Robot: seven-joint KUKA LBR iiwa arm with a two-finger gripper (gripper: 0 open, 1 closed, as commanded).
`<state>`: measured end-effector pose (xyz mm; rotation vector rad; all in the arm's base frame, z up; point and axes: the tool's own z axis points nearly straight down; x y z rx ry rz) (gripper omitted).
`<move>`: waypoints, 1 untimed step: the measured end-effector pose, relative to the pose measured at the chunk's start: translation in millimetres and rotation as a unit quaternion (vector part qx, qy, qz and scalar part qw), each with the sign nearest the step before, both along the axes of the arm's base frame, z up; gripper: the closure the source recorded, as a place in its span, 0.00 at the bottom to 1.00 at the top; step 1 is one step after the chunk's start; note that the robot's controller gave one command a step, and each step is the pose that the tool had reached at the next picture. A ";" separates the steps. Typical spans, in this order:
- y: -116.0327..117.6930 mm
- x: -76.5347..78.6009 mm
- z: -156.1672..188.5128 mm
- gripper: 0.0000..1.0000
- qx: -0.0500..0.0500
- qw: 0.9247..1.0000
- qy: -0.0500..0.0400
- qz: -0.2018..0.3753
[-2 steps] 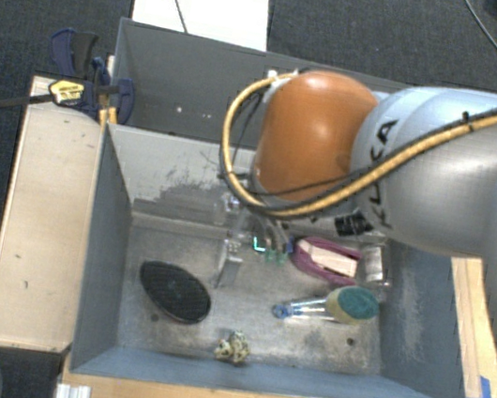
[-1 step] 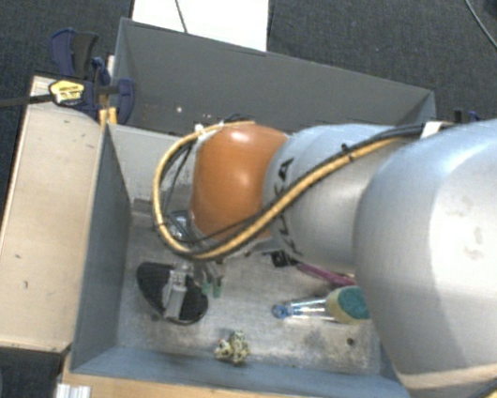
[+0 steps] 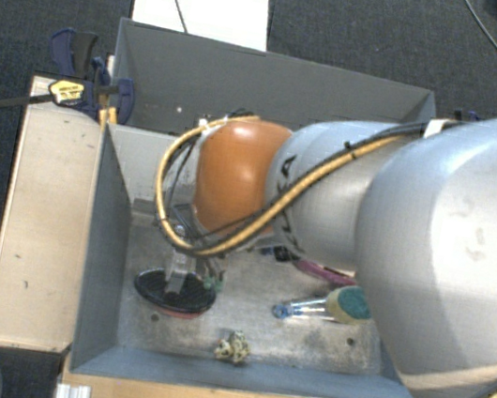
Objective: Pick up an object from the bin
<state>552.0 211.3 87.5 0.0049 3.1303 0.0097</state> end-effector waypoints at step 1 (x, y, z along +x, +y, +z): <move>0.0 0.2 0.1 0.00 0.000 1.000 0.000 -0.001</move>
Offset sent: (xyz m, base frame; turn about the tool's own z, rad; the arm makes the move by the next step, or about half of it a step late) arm 0.0000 0.0000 0.0000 0.0000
